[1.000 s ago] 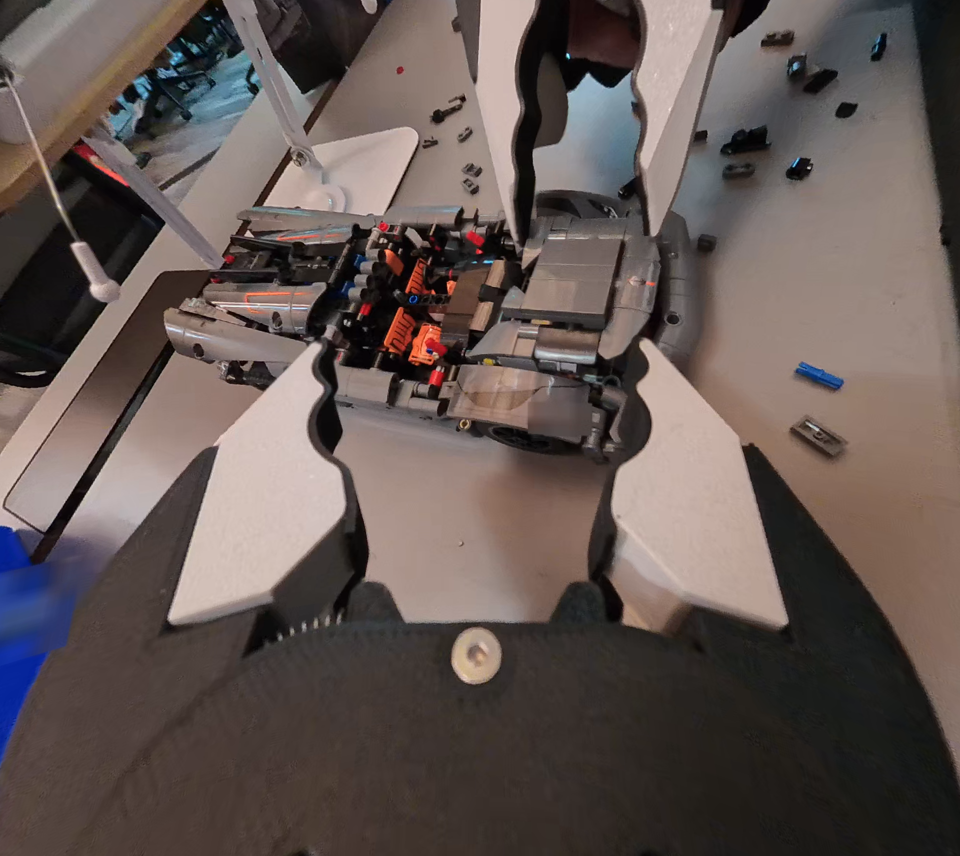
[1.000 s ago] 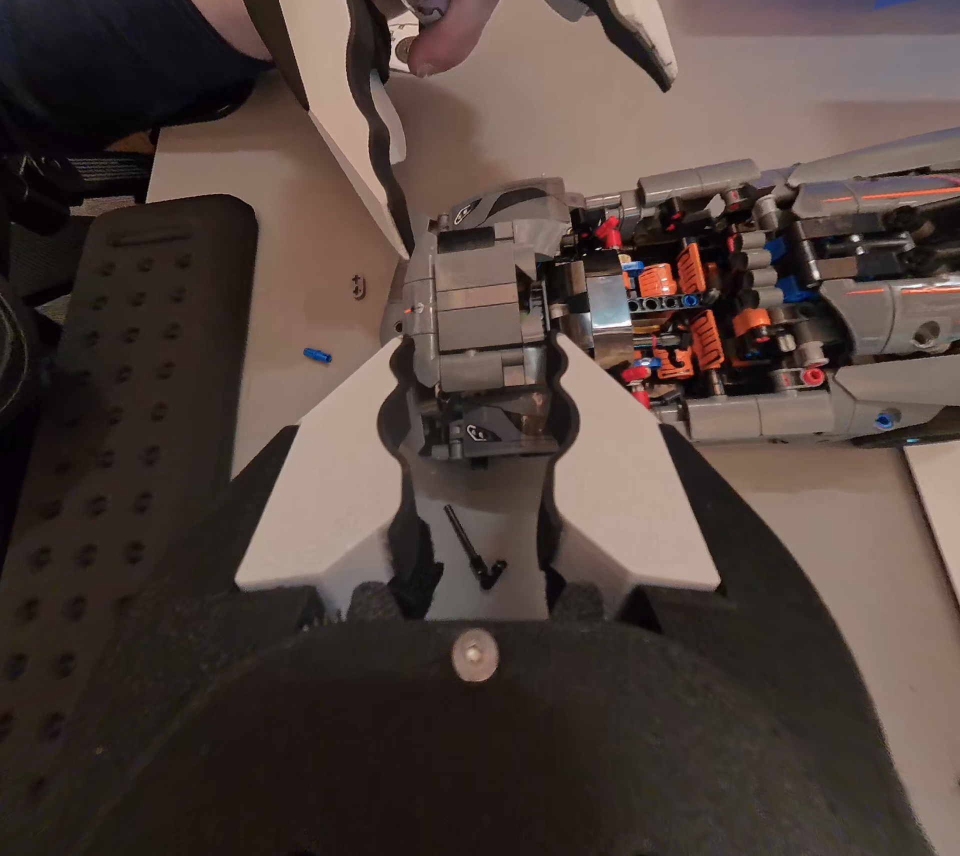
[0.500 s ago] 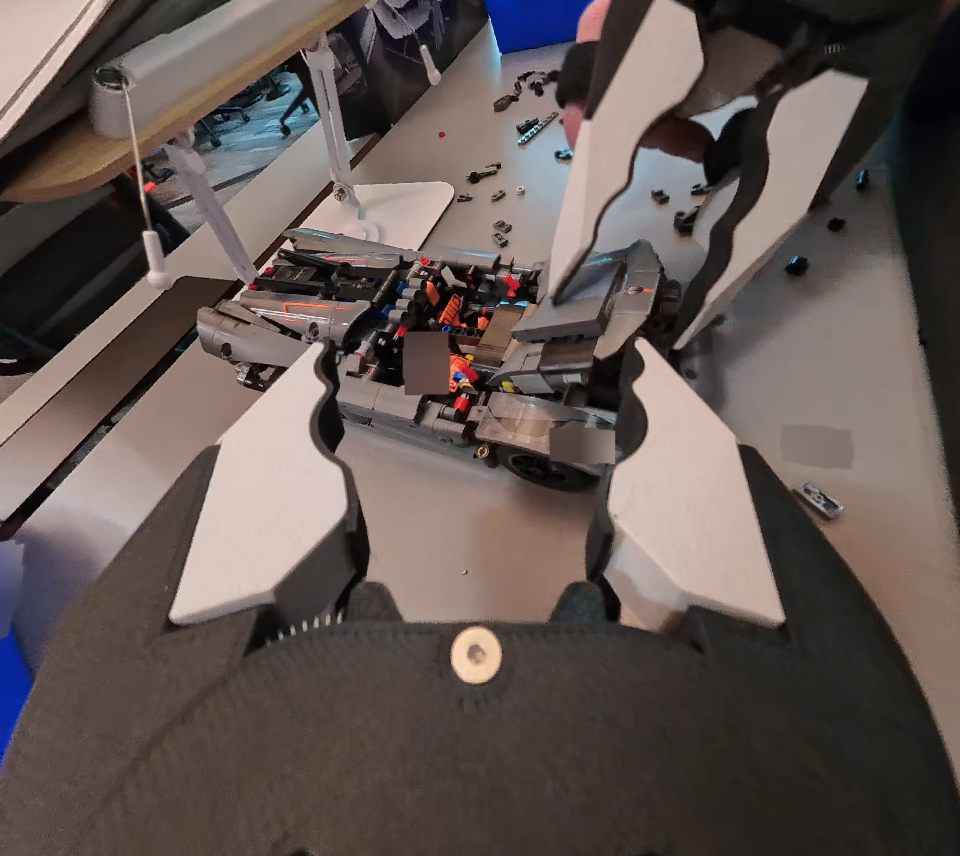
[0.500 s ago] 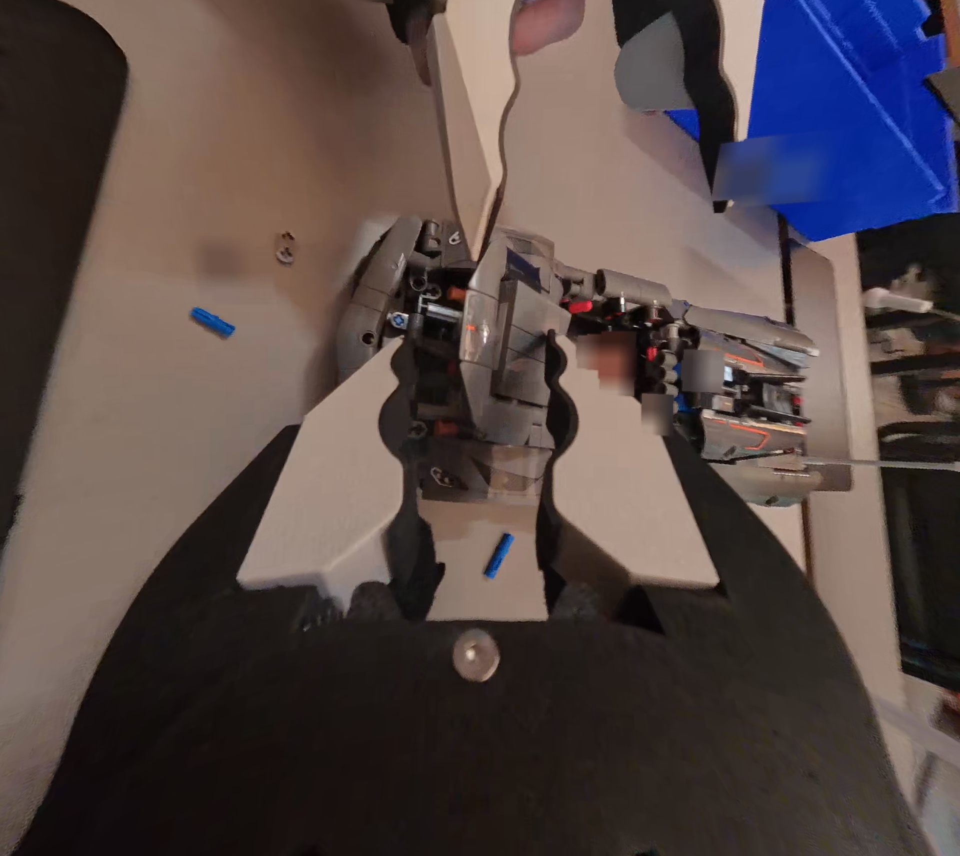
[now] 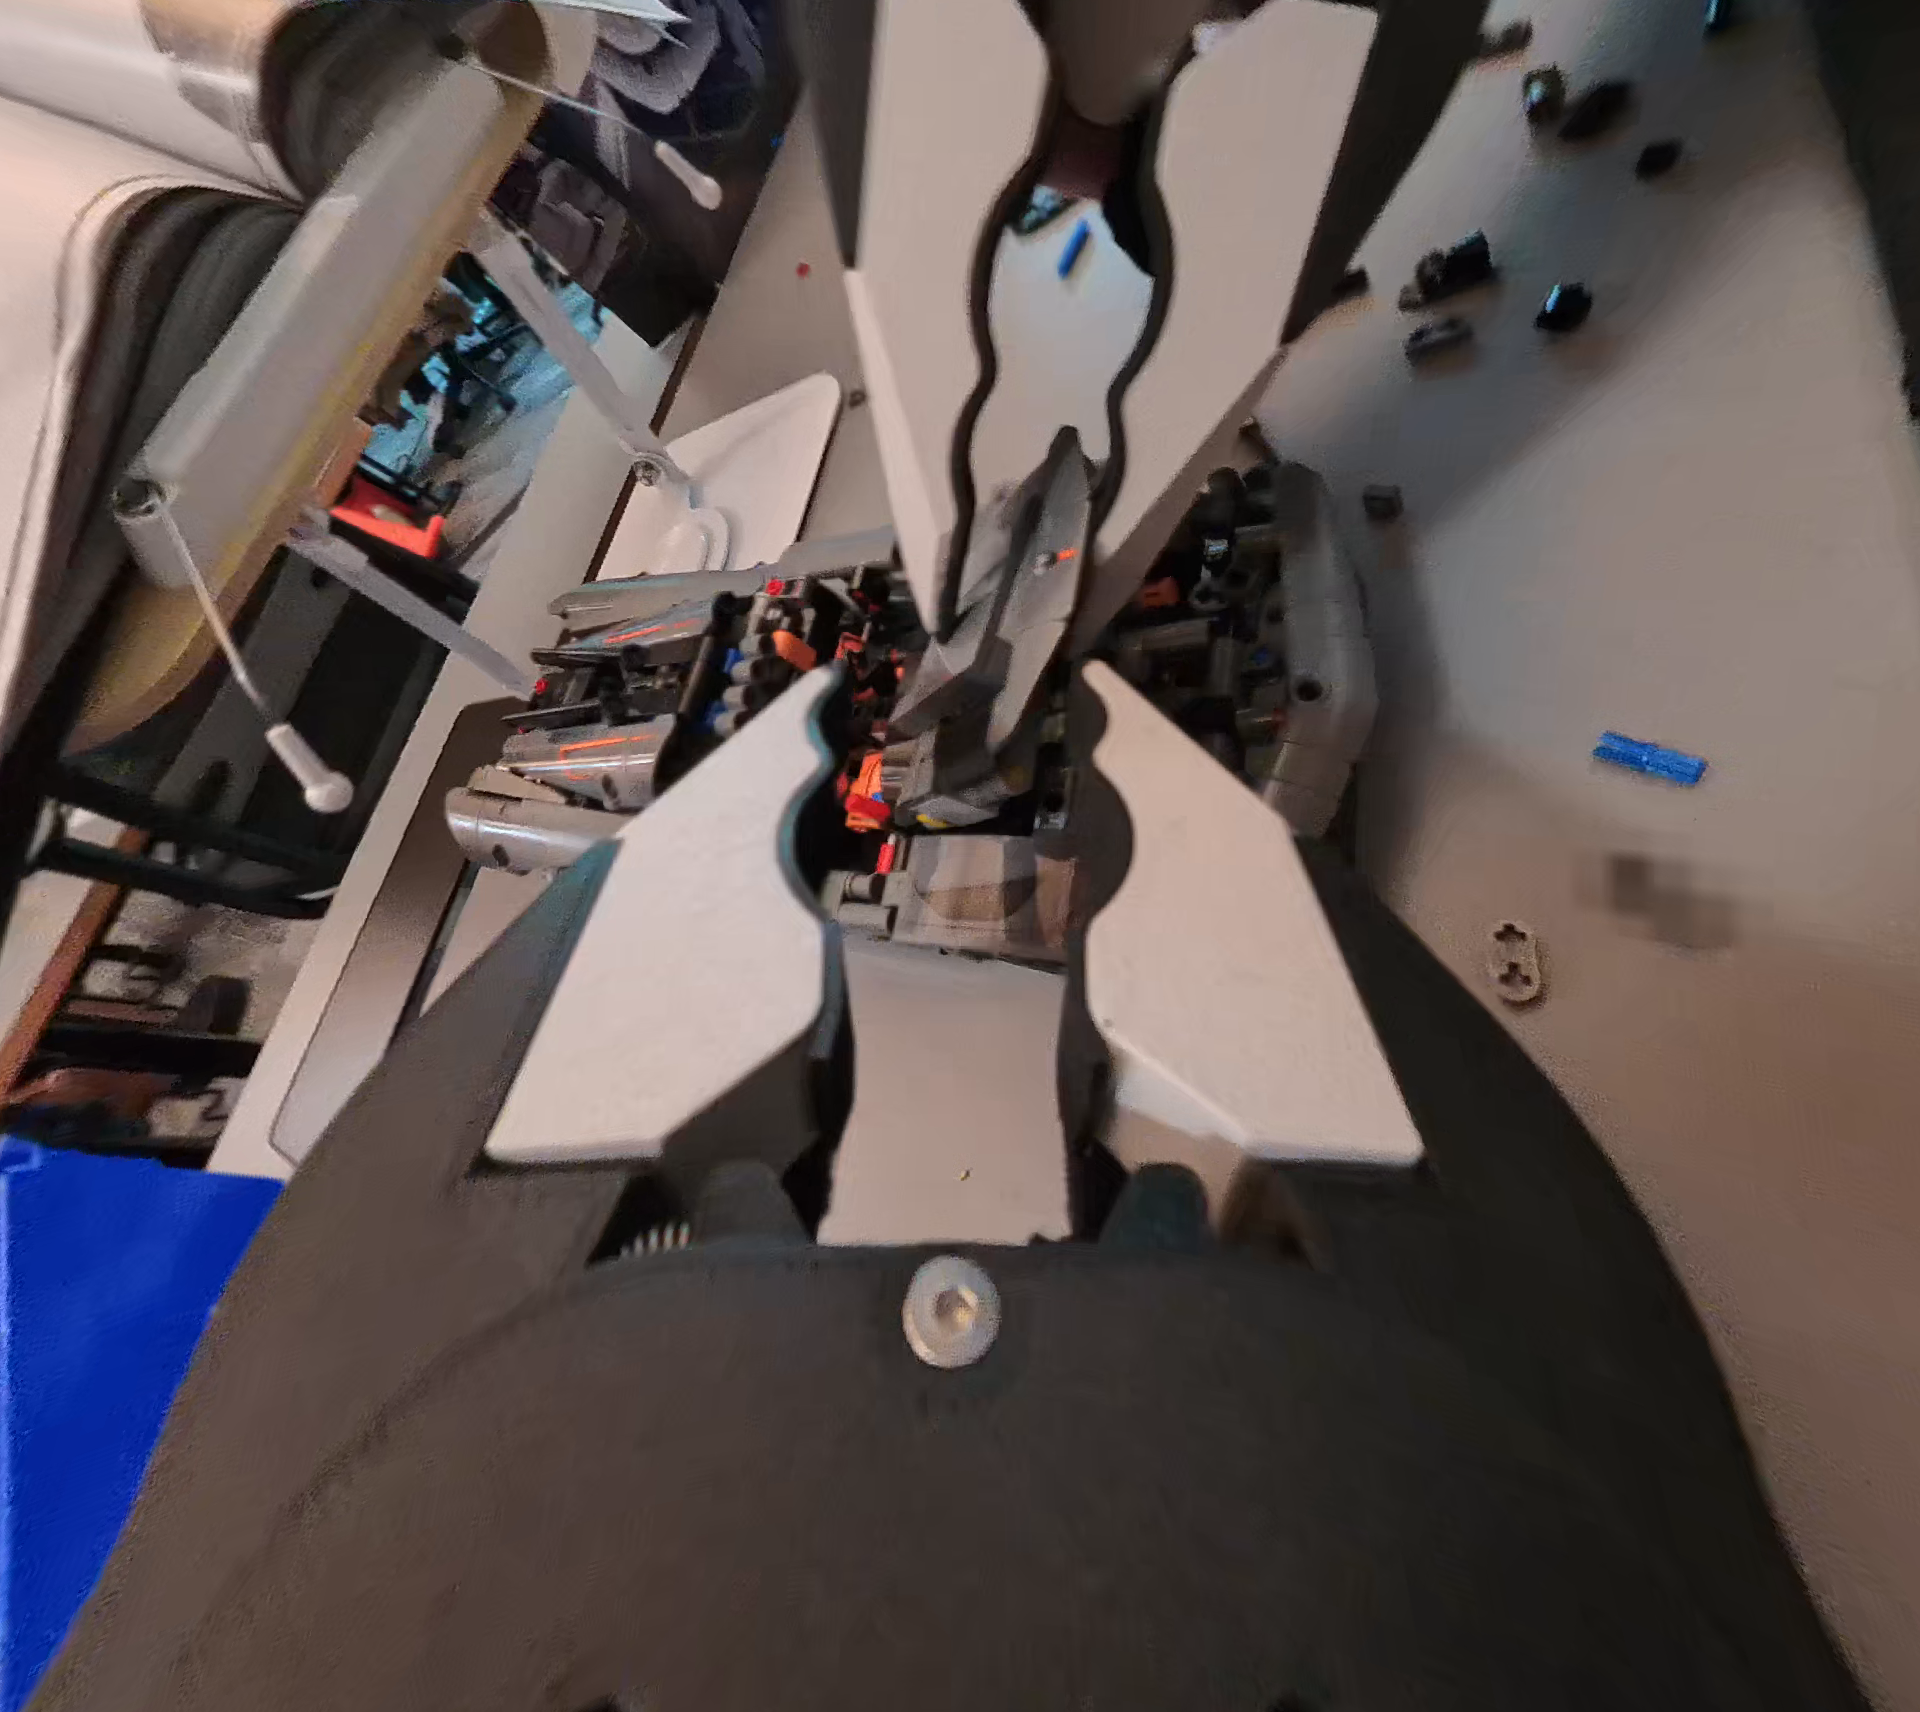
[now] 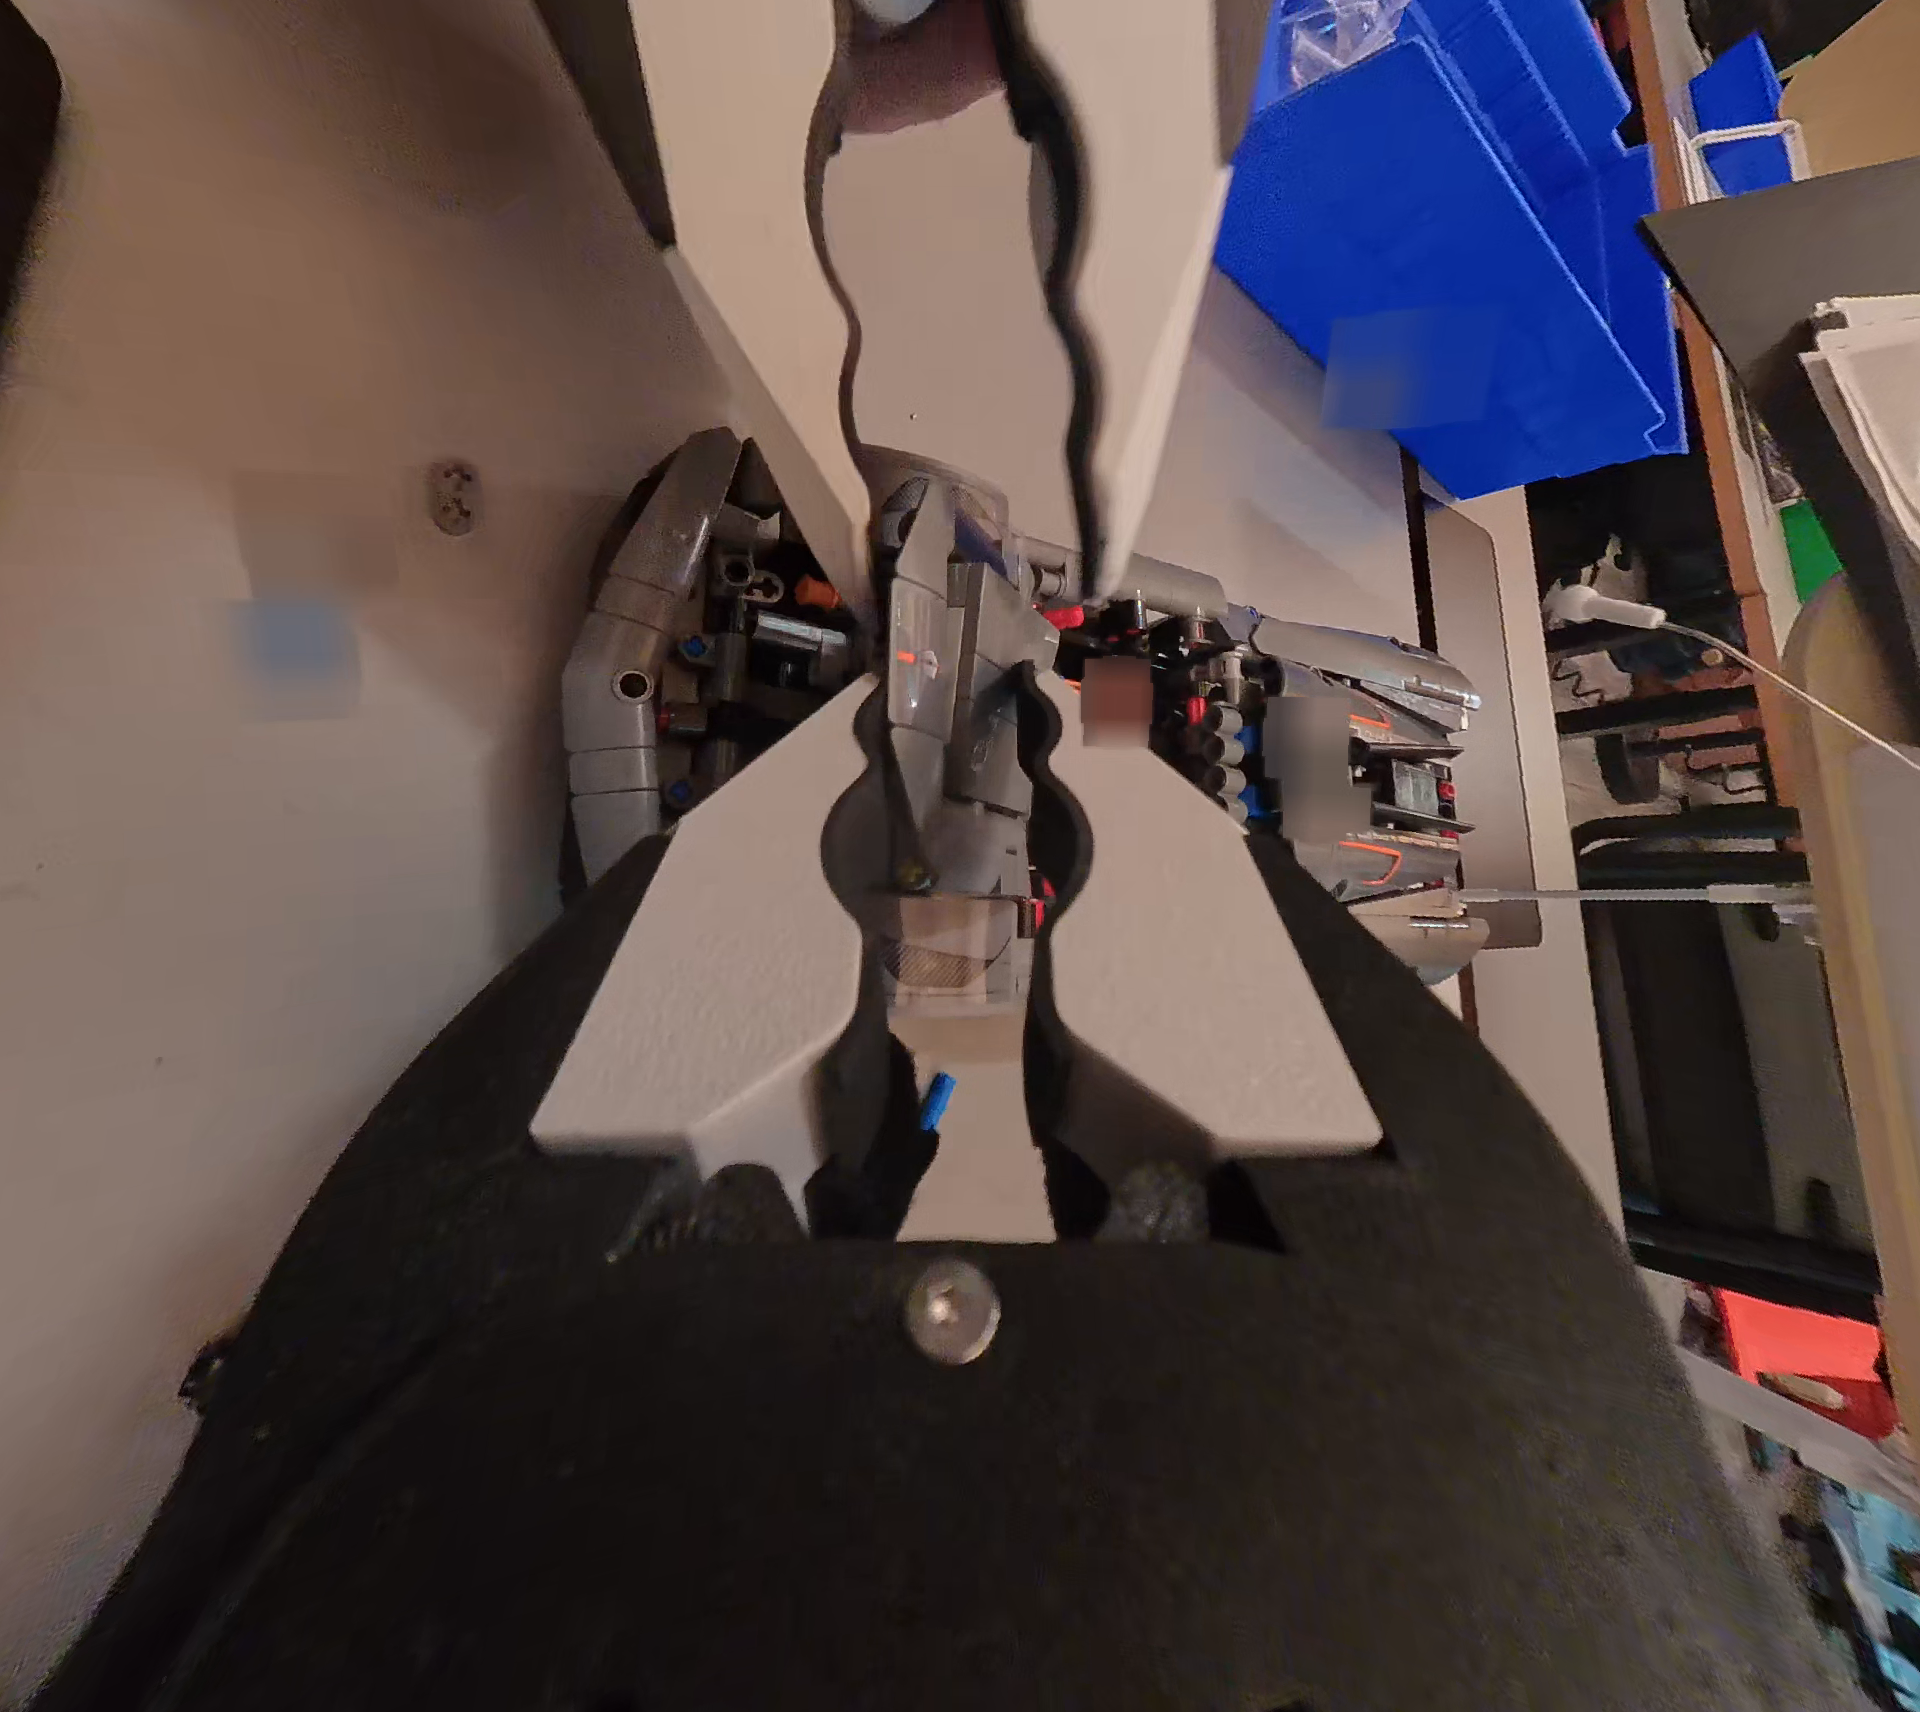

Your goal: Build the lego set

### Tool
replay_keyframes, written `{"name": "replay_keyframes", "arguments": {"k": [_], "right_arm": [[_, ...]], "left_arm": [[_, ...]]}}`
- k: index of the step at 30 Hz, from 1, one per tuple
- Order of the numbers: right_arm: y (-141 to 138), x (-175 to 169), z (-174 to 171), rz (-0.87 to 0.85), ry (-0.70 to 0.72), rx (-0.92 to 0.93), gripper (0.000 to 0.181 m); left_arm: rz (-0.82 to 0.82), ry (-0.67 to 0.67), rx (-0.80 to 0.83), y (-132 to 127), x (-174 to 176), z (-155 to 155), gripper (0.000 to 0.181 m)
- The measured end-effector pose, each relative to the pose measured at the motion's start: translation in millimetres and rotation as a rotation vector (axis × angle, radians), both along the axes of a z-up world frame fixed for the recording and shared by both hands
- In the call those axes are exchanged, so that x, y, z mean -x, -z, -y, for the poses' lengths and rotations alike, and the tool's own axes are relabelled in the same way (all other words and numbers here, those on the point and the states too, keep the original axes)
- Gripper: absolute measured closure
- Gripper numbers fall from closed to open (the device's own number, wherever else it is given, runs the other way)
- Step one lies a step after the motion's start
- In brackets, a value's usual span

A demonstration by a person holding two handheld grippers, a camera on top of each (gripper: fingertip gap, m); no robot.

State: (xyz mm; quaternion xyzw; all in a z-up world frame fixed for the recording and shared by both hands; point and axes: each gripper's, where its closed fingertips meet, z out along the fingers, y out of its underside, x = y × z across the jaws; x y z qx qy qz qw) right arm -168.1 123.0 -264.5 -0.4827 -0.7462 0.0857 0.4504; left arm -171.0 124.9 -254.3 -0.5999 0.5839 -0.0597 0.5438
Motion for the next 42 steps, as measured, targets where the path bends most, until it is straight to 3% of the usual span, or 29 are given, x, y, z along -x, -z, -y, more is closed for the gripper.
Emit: {"name": "replay_keyframes", "arguments": {"k": [3,10,20,23,27,33,38,42], "right_arm": [[-0.4,0.0,0.3,-0.009,-0.004,0.025,0.162],[-2.4,0.1,1.0,-0.027,-0.005,0.061,0.165],[-1.3,-1.6,2.1,-0.024,-0.005,0.093,0.164],[-0.4,-1.4,2.0,-0.022,-0.007,0.090,0.165],[-0.9,-1.4,2.9,-0.029,-0.010,0.099,0.166],[-2.1,-1.5,3.4,-0.037,-0.012,0.119,0.168],[-6.0,-6.3,2.1,-0.041,-0.015,0.120,0.154],[-4.3,-12.2,2.2,-0.028,-0.033,0.137,0.163]], "left_arm": [[-0.071,0.005,-0.047,6.3,-7.8,1.6,0.163],[-0.127,-0.019,-0.100,4.3,-7.0,1.0,0.170],[-0.106,-0.009,-0.055,7.1,-7.8,2.5,0.170],[-0.130,-0.030,-0.055,13.8,-5.6,-2.9,0.150],[-0.140,-0.033,-0.064,15.0,-4.8,-4.5,0.164],[-0.186,-0.051,-0.096,14.3,-4.7,-4.1,0.167],[-0.160,-0.044,-0.080,15.1,-5.4,-4.4,0.165],[-0.145,-0.046,-0.077,15.3,-5.3,-6.2,0.165]]}}
